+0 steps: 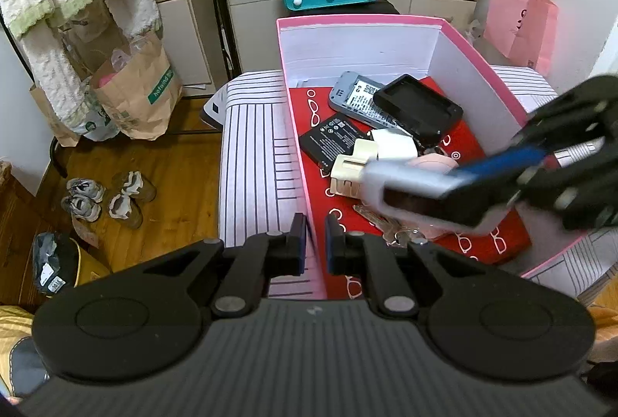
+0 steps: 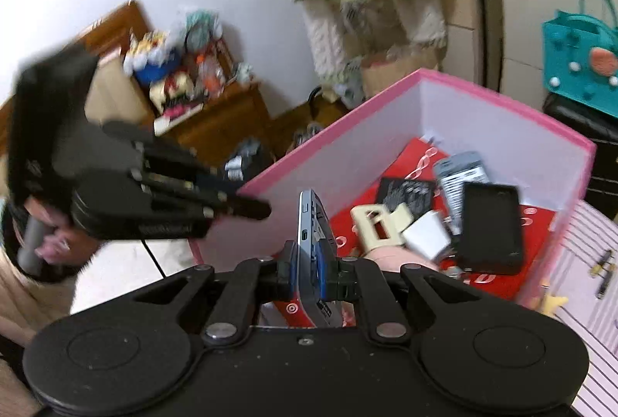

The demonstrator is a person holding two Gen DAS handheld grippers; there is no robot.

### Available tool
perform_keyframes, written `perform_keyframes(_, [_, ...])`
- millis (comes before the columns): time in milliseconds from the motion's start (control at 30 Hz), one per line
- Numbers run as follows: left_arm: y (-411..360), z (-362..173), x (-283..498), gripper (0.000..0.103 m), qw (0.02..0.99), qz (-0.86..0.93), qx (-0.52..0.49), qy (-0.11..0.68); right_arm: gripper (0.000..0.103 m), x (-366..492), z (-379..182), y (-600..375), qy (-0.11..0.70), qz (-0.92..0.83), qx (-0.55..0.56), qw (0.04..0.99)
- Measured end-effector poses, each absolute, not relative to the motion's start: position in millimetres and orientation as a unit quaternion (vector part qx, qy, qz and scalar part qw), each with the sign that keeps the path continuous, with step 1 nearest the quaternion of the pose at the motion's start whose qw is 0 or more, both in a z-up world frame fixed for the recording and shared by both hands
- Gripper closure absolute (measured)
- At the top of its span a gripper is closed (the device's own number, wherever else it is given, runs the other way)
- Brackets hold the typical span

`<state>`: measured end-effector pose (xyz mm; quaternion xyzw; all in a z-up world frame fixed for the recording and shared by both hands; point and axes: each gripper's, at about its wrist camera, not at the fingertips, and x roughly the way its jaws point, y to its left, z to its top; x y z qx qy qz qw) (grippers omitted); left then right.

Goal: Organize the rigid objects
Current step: 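Carry the white router into the pink box and open the right gripper, then move the right gripper to the yellow star and grasp it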

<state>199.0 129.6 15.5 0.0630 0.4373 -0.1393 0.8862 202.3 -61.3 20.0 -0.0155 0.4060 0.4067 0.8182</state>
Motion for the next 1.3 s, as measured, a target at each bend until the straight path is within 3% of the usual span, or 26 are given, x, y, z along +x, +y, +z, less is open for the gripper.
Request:
perform_keyframes(167, [130.8,16.0,200.9,0.094,0.886,-0.142,0.058,0.438,0.088,200.0,13.1,-41.1,0.408,0.419,-0.049,0.81])
perform_keyframes(300, [131.7,14.7,200.3,0.093,0.886,-0.142,0.054,0.437,0.073,199.4,15.1,-51.6,0.423,0.427,-0.013,0.799])
perform_keyframes(500, [131.6,15.5,200.1,0.093,0.886,-0.14,0.051,0.439,0.067,188.6,40.0,-111.9,0.384,0.388,0.051,0.836])
perform_keyframes(700, [132.2,14.5,199.7,0.093,0.887,-0.135,0.043,0.439,0.066,175.0,43.6,-194.9,0.355,0.282,0.094,0.886])
perform_keyframes(900, [130.8,14.6,200.9,0.093,0.885,-0.129,0.041,0.445,0.065,168.8,12.4,-243.8,0.358,0.192,0.085,0.91])
perform_keyframes(1300, [125.3,17.7,194.5,0.093,0.886,-0.135,0.076,0.437,0.064,185.8,-55.7,-214.6,0.419,0.196,-0.021,0.886])
